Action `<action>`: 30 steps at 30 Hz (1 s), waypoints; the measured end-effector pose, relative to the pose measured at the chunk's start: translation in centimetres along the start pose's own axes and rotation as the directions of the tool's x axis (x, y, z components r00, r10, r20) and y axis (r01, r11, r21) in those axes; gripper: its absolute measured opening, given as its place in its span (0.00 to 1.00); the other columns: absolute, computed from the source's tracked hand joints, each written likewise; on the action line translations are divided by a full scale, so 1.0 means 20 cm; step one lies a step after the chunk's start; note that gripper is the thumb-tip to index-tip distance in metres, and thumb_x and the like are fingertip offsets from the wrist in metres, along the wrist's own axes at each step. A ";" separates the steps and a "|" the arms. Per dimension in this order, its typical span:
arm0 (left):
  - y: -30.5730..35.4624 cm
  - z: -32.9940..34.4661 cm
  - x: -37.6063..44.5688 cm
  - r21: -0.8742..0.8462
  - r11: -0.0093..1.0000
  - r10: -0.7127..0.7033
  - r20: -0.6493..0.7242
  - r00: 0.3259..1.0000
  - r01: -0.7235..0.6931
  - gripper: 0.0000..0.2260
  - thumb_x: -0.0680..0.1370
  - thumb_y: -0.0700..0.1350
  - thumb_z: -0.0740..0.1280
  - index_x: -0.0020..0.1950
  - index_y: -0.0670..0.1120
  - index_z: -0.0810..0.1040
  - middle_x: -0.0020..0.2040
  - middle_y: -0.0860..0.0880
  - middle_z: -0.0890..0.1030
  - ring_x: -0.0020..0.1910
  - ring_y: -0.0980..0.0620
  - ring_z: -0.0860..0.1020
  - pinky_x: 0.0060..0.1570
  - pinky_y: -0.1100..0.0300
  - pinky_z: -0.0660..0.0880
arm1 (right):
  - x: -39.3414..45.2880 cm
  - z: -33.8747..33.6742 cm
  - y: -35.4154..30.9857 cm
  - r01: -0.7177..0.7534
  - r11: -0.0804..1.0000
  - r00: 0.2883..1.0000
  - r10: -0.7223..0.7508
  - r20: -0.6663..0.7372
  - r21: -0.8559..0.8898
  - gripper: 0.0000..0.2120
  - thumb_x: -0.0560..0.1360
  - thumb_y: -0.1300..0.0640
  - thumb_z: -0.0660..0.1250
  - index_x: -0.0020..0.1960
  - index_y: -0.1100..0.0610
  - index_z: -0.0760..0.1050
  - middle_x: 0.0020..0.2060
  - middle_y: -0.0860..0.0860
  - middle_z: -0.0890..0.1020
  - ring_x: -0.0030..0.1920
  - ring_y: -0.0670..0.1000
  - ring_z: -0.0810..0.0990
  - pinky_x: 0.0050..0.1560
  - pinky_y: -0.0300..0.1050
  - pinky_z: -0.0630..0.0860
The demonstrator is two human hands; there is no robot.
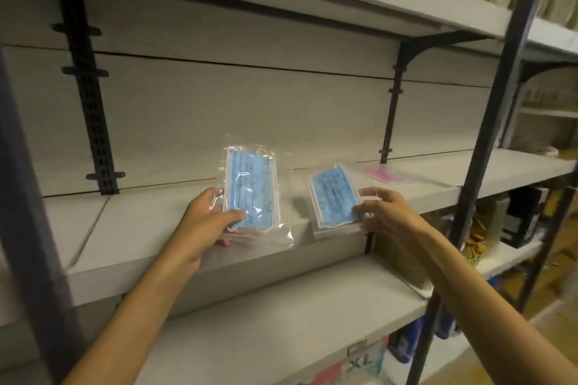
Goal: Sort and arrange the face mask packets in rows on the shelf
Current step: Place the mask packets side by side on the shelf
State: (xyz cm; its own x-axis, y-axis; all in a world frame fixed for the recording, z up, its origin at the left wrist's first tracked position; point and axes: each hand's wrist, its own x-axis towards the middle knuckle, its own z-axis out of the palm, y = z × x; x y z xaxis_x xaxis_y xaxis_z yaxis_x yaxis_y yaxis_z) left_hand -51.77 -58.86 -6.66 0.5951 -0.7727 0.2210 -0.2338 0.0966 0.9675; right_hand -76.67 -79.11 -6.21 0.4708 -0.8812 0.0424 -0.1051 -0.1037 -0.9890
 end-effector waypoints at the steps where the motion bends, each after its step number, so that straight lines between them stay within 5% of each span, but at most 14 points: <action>1: 0.00 0.04 0.03 0.008 1.000 -0.005 -0.008 1.000 0.005 0.14 0.76 0.36 0.70 0.60 0.47 0.76 0.49 0.48 0.85 0.36 0.51 0.81 0.25 0.63 0.72 | 0.07 -0.04 0.00 0.001 1.000 1.000 -0.001 0.001 -0.013 0.15 0.74 0.69 0.70 0.59 0.60 0.75 0.49 0.61 0.84 0.38 0.52 0.86 0.34 0.41 0.80; 14: 0.08 0.69 0.45 0.052 0.994 -0.082 -0.230 0.970 0.096 0.11 0.76 0.39 0.69 0.58 0.47 0.76 0.52 0.50 0.83 0.42 0.51 0.81 0.31 0.60 0.72 | 1.01 -0.46 0.08 -0.001 0.936 0.991 0.048 0.122 -0.353 0.18 0.73 0.64 0.73 0.61 0.60 0.76 0.52 0.58 0.82 0.48 0.53 0.83 0.38 0.41 0.81; 18: 0.07 0.88 0.58 0.042 0.987 -0.136 -0.279 0.951 0.153 0.09 0.76 0.38 0.68 0.56 0.41 0.75 0.50 0.47 0.83 0.40 0.51 0.79 0.31 0.60 0.71 | 1.14 -0.50 0.13 0.056 0.858 0.996 -0.010 0.092 -0.511 0.14 0.73 0.60 0.74 0.57 0.59 0.78 0.46 0.55 0.83 0.38 0.47 0.80 0.29 0.36 0.74; 25: 0.04 1.07 0.74 0.002 0.972 -0.220 -0.316 0.923 0.233 0.10 0.76 0.36 0.67 0.57 0.41 0.75 0.51 0.44 0.81 0.38 0.51 0.78 0.27 0.62 0.73 | 1.31 -0.50 0.17 0.212 0.718 0.977 -0.151 0.148 -0.663 0.22 0.69 0.55 0.78 0.57 0.63 0.77 0.52 0.59 0.83 0.50 0.55 0.80 0.51 0.50 0.78; 30: 0.04 1.17 0.81 -0.030 0.968 -0.248 -0.277 0.928 0.250 0.10 0.77 0.33 0.65 0.57 0.43 0.75 0.53 0.44 0.81 0.43 0.47 0.81 0.28 0.62 0.78 | 1.35 -0.51 0.16 0.255 0.619 0.966 -0.203 0.162 -0.743 0.25 0.69 0.50 0.78 0.57 0.64 0.77 0.53 0.59 0.82 0.50 0.57 0.79 0.45 0.47 0.74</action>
State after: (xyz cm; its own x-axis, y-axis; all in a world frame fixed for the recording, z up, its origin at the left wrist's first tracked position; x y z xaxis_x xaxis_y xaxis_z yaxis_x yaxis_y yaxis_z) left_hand -60.44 -85.98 -5.17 0.8236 -0.5672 -0.0009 -0.0547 -0.0810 0.9952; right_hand -73.28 -107.92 -6.88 0.6179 -0.7552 0.2188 -0.5960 -0.6314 -0.4962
